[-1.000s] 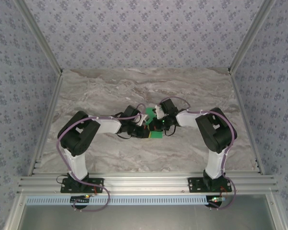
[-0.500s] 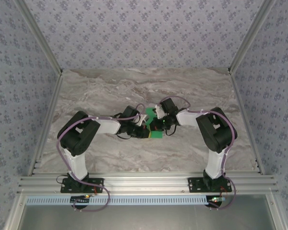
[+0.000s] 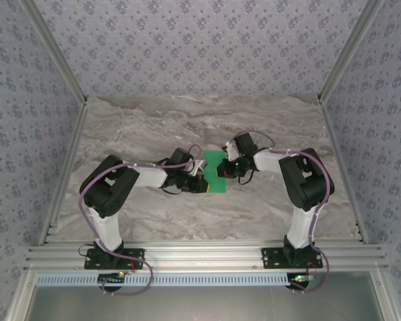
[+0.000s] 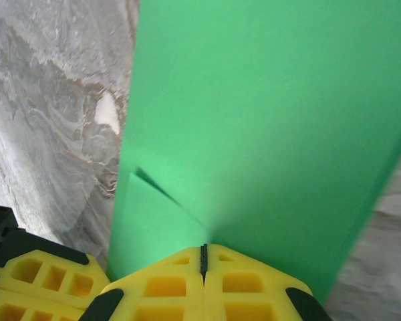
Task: Fold a paper plane with a square sheet of paper (fold left side to right side)
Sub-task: Fold the triangle a second time at the center of the table.
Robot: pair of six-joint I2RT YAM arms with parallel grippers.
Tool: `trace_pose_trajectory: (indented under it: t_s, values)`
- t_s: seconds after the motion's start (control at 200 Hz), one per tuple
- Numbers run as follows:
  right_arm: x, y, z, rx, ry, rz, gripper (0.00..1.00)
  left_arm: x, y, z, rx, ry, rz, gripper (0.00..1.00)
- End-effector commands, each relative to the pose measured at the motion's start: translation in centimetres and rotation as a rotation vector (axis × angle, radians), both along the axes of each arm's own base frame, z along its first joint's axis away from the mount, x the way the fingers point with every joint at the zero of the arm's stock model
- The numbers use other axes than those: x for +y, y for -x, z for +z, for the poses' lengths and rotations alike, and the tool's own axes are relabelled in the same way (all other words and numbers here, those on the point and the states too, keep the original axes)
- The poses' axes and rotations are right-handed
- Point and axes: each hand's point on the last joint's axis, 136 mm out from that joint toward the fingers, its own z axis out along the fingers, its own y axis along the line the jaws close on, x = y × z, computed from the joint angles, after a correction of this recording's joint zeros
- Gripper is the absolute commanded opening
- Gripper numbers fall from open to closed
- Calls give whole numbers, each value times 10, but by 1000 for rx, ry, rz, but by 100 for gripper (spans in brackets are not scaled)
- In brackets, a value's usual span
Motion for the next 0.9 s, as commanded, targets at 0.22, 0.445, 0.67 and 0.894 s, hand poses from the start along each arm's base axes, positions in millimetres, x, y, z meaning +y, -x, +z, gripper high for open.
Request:
trace_pose_trajectory:
  t_s: [0.22,0.445,0.67,0.894]
  values:
    - [-44,-19,-1,-23,36,-87,2,20,18,-25,77,-92,14,0]
    - [-28,-11,57,-164,-14,-55,3,16,16,-16,58,-78,9,0]
    - [15,6,41,-103,-62,33,3,14,15,-13,50,-76,6,0]
    - [24,7,19,-55,-25,57,3,13,14,-12,48,-74,4,0]
